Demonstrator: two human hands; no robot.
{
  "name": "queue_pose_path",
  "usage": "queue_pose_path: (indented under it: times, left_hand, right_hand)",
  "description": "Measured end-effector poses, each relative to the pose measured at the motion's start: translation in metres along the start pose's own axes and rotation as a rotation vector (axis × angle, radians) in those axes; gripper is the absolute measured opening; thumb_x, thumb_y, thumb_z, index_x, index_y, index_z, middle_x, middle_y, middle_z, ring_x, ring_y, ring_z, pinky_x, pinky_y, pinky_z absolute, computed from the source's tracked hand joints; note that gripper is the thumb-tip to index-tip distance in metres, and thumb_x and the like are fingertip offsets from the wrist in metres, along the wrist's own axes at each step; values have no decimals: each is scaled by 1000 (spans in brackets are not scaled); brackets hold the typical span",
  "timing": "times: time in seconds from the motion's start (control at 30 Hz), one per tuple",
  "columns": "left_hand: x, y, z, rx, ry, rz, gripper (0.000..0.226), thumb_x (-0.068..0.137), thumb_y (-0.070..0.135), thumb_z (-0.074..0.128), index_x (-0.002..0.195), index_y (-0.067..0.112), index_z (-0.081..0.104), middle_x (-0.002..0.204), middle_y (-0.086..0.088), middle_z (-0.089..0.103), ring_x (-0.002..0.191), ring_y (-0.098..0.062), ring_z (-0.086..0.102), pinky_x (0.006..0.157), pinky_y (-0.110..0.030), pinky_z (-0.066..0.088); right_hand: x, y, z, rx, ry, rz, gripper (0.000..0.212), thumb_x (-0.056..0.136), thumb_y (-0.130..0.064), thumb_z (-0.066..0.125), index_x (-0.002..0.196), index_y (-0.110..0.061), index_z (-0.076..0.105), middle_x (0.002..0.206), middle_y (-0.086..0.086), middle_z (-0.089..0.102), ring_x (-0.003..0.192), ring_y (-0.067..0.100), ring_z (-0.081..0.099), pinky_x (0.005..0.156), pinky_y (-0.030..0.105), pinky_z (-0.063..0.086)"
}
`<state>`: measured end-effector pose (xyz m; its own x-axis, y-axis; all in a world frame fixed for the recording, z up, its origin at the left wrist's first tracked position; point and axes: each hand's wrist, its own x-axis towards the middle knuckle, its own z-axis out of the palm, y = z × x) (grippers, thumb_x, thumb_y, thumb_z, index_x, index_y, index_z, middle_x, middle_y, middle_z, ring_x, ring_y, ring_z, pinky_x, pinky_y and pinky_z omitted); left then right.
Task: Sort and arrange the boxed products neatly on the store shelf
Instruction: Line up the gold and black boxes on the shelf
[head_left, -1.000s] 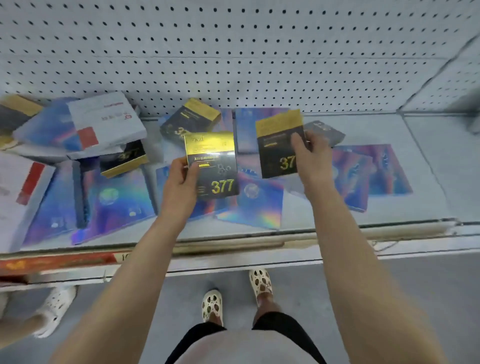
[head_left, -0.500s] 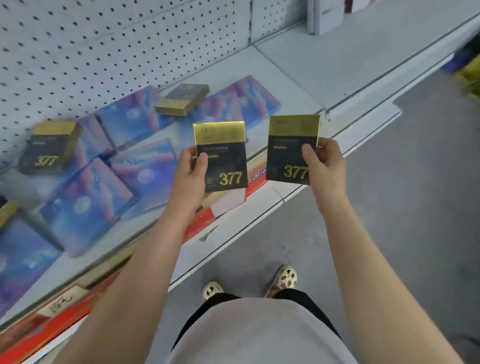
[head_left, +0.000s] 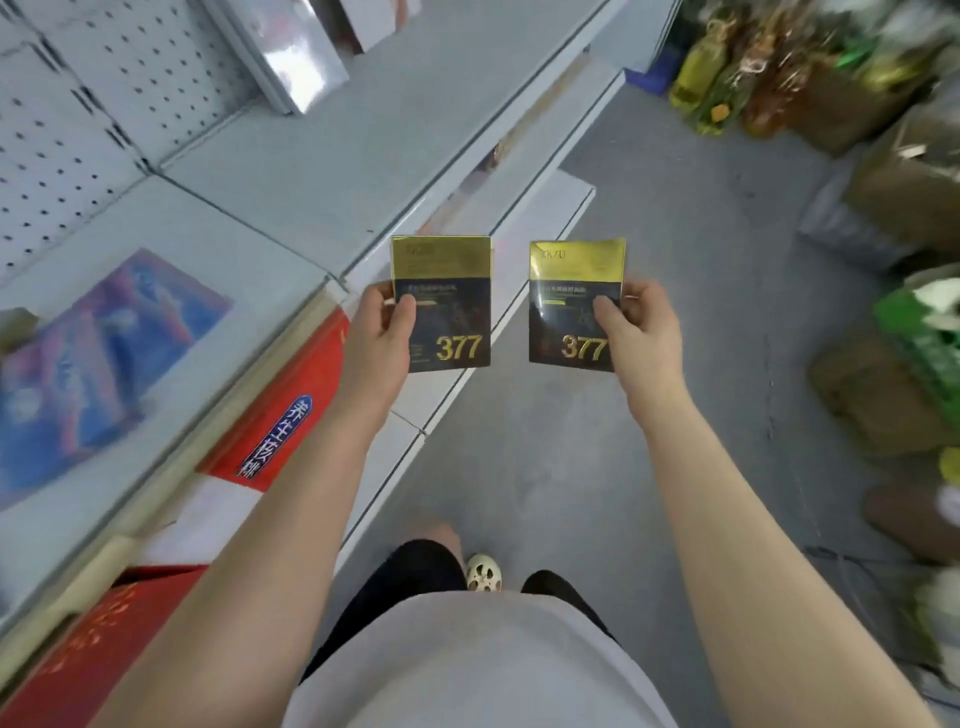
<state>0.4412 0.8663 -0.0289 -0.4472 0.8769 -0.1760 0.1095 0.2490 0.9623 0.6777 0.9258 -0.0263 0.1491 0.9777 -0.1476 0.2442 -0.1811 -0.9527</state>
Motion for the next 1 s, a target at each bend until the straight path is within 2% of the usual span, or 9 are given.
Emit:
queue_pose_path:
  times: [0.1, 0.2, 0.37, 0.5, 0.63, 0.77, 0.87, 0.93, 1.0]
  left_hand:
    - [35, 14, 45, 3, -51, 8, 13, 101, 31, 45, 111, 26, 51, 104, 6, 65, 99, -17, 66, 90, -50, 54]
    - [75, 26, 85, 29, -82, 44, 17, 101, 34, 43, 115, 26, 49, 102, 10, 65, 88, -4, 68, 81, -37, 60]
    - [156, 46, 147, 18, -92, 58, 18, 101, 33, 42, 115, 24, 50, 103, 7, 66, 87, -4, 68, 75, -29, 59]
    - [223, 76, 194, 20, -86, 57, 19, 101, 33, 43, 115, 24, 52, 106, 6, 65, 85, 1, 66, 67, -19, 52]
    - [279, 110, 243, -38, -61, 47, 8, 100, 29, 45, 100, 33, 52, 91, 19, 62, 69, 11, 62, 51, -8, 46]
    - [338, 134, 290, 36, -17, 96, 15, 100, 31, 44, 111, 26, 53, 96, 18, 62, 75, 12, 60, 66, -17, 49]
    - [383, 145, 328, 21, 61, 99, 17, 100, 31, 44, 113, 24, 52, 96, 17, 61, 75, 13, 60, 65, -12, 49]
    - [408, 155, 353, 8, 119, 76, 16, 100, 33, 43, 112, 26, 52, 98, 17, 62, 77, 12, 61, 71, -19, 52]
    - [430, 164, 375, -1, 172, 58, 15, 100, 32, 44, 112, 26, 51, 97, 17, 61, 76, 13, 61, 71, -21, 51]
  right_hand:
    - [46, 6, -23, 25, 47, 12, 17, 77, -36, 62, 93, -33, 59, 86, -3, 71, 84, 21, 68, 78, 40, 55]
    - [98, 8, -37, 35, 68, 11, 16, 79, -33, 62, 95, -32, 59, 83, -9, 69, 74, 11, 65, 69, 33, 52]
    - [198, -1, -50, -8, 85, -12, 11, 83, -30, 62, 93, -32, 58, 85, -4, 67, 78, 15, 61, 73, 35, 49]
    - [278, -20, -54, -19, 70, 3, 24, 81, -33, 62, 103, -23, 59, 93, -2, 71, 82, 14, 65, 69, 29, 48]
    - [356, -36, -61, -11, 65, 1, 23, 80, -31, 62, 101, -23, 59, 87, -7, 68, 79, 12, 63, 68, 27, 47]
    - [440, -46, -74, -10, 38, -13, 21, 78, -34, 62, 97, -27, 58, 91, -4, 71, 84, 19, 67, 71, 32, 51]
    - [510, -55, -80, -1, -24, -44, 22, 76, -39, 62, 95, -29, 58, 97, 2, 72, 90, 24, 69, 77, 40, 56]
    - [557, -64, -87, -20, -73, -60, 21, 76, -42, 62, 94, -33, 58, 98, 2, 72, 94, 25, 69, 86, 48, 57]
    - [600, -74, -94, -32, -128, -72, 16, 79, -38, 62, 94, -34, 58, 98, 2, 72, 94, 25, 69, 86, 52, 56]
